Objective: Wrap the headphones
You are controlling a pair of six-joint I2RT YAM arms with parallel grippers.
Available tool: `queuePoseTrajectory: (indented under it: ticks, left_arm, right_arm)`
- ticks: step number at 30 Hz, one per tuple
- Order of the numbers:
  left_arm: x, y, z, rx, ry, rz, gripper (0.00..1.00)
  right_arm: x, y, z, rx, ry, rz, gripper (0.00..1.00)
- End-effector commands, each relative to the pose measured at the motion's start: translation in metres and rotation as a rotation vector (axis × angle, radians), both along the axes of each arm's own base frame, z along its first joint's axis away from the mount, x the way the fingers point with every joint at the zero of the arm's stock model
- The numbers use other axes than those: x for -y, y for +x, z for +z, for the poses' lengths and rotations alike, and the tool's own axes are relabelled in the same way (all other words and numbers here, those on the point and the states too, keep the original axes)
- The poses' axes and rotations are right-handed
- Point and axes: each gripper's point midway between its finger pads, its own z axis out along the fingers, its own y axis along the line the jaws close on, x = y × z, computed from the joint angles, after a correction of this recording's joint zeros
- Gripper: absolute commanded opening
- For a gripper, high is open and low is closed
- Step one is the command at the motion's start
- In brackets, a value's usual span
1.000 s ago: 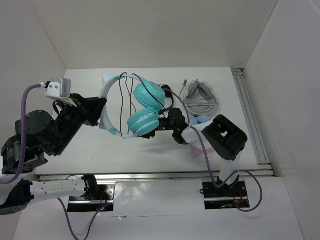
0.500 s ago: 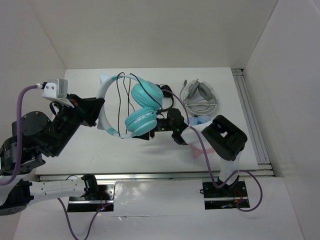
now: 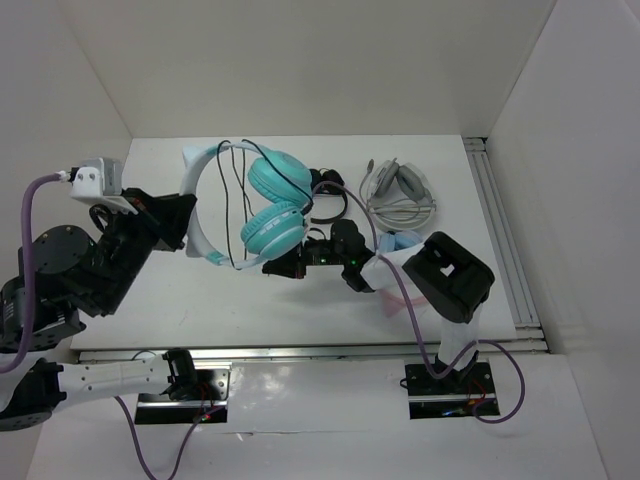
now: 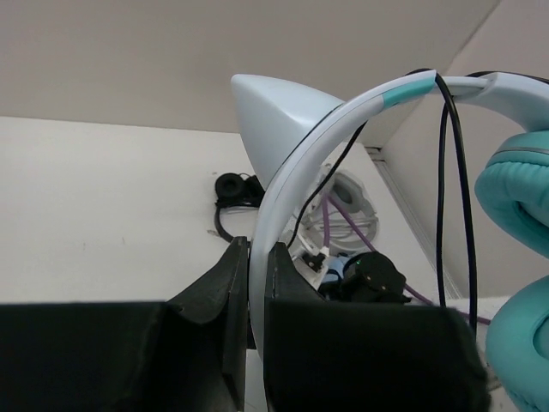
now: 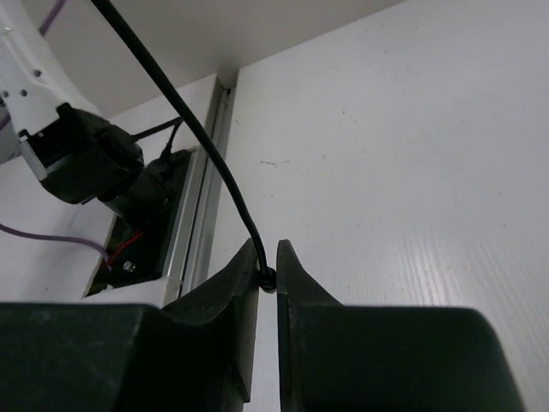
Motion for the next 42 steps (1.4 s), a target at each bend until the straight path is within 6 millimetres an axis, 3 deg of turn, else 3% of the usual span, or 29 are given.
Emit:
queuePoseTrajectory:
  ticks: [1,3,5,8,9,11,12,14,17,18,19,20,22,23,25,26,27,28,29,30,33,36,41,42]
  left_arm:
    - [-0.025,0.009,0.019,0.012,-0.162,0.175,0.00]
    - [-0.027,0.016,0.006,-0.016,-0.130,0.255,0.00]
    - [-0.032,0.019,0.002,-0.020,-0.109,0.308,0.00]
    - [-0.039,0.023,-0.005,-0.028,-0.066,0.395,0.00]
    - [-0.039,0.025,-0.006,-0.028,-0.038,0.411,0.00]
    - [-0.043,0.029,-0.008,-0.022,0.040,0.488,0.00]
    - [-0.049,0.028,-0.004,-0.016,0.039,0.511,0.00]
    - [-0.053,0.030,-0.003,-0.008,0.091,0.569,0.00]
    - [-0.055,0.032,-0.009,0.004,0.244,0.593,0.00]
    - [-0.051,0.035,0.003,0.033,0.151,0.601,0.00]
    - [-0.047,0.041,-0.011,0.045,0.321,0.596,0.00]
    - [-0.046,0.045,-0.012,0.060,0.324,0.605,0.00]
    - [-0.049,0.054,-0.021,0.042,0.396,0.634,0.00]
    - [-0.029,0.067,-0.030,0.034,0.330,0.577,0.00]
    - [-0.036,0.085,-0.051,-0.057,0.365,0.575,0.00]
    - [-0.042,0.108,-0.071,-0.140,0.378,0.565,0.00]
    - [-0.045,0.119,-0.082,-0.184,0.369,0.546,0.00]
    - [-0.047,0.126,-0.087,-0.202,0.352,0.533,0.00]
    - [-0.041,0.131,-0.107,-0.240,0.361,0.484,0.00]
    - [-0.040,0.137,-0.105,-0.211,0.333,0.478,0.00]
    - [-0.041,0.151,-0.124,-0.248,0.309,0.461,0.00]
    - [-0.038,0.160,-0.162,-0.334,0.369,0.439,0.00]
    - [-0.030,0.160,-0.181,-0.360,0.396,0.388,0.00]
    - [-0.025,0.159,-0.180,-0.361,0.442,0.390,0.00]
  right_arm:
    - [-0.001,-0.007,0.011,-0.002,-0.029,-0.085,0.00]
    - [-0.002,-0.016,0.005,-0.008,-0.074,-0.159,0.00]
    - [0.000,-0.027,0.012,-0.012,-0.111,-0.210,0.00]
    - [0.000,-0.047,0.001,-0.017,-0.229,-0.327,0.00]
    - [-0.005,-0.061,0.006,-0.010,-0.233,-0.321,0.00]
    - [0.000,-0.069,0.003,-0.009,-0.281,-0.359,0.00]
    - [0.000,-0.084,0.012,0.010,-0.280,-0.345,0.00]
    - [0.003,-0.089,0.023,0.041,-0.298,-0.393,0.00]
    - [0.007,-0.115,0.043,0.097,-0.332,-0.421,0.00]
    - [0.013,-0.121,0.044,0.105,-0.366,-0.422,0.00]
    - [0.012,-0.131,0.054,0.118,-0.360,-0.426,0.00]
    - [0.014,-0.136,0.057,0.125,-0.365,-0.425,0.00]
    - [0.021,-0.140,0.059,0.140,-0.386,-0.448,0.00]
    - [0.025,-0.138,0.061,0.143,-0.388,-0.465,0.00]
    - [0.028,-0.136,0.062,0.145,-0.392,-0.477,0.00]
    - [0.031,-0.134,0.064,0.146,-0.392,-0.488,0.00]
    - [0.031,-0.134,0.064,0.147,-0.392,-0.488,0.00]
    - [0.030,-0.138,0.064,0.148,-0.392,-0.479,0.00]
    - [0.032,-0.136,0.060,0.143,-0.399,-0.492,0.00]
    - [0.032,-0.136,0.060,0.143,-0.399,-0.492,0.00]
    - [0.035,-0.136,0.059,0.152,-0.401,-0.490,0.00]
    - [0.028,-0.134,0.055,0.180,-0.428,-0.457,0.00]
    - [0.014,-0.118,0.054,0.216,-0.486,-0.431,0.00]
    - [0.009,-0.115,0.066,0.236,-0.475,-0.422,0.00]
